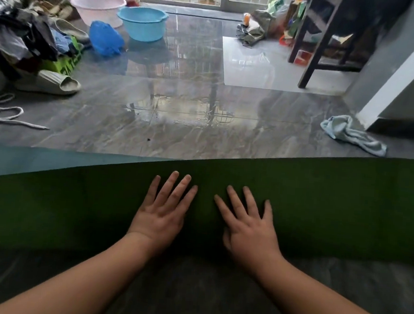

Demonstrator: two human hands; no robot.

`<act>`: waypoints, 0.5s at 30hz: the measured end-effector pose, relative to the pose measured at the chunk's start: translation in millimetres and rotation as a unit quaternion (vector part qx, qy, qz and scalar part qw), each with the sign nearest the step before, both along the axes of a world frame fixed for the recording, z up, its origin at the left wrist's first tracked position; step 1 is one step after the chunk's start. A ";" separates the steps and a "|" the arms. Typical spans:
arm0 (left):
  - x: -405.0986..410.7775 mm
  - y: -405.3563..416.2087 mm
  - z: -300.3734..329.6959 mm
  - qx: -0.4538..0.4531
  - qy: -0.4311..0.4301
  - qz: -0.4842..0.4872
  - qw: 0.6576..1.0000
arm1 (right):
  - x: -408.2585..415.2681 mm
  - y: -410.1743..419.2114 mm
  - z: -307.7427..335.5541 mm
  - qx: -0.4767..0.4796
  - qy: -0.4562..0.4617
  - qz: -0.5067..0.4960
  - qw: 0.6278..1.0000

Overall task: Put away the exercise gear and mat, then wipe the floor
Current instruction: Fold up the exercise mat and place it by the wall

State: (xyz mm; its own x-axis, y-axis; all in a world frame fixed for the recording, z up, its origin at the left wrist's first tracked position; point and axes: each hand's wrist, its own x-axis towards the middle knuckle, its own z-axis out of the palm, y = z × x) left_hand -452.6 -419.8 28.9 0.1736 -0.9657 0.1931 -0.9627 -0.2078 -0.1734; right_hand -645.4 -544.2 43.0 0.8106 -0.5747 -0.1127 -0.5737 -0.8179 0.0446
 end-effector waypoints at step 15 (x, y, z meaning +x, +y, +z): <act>20.1 -58.8 -76.9 0.153 0.167 0.192 0.955 | 41.8 -45.6 -88.4 0.103 0.023 -0.063 0.992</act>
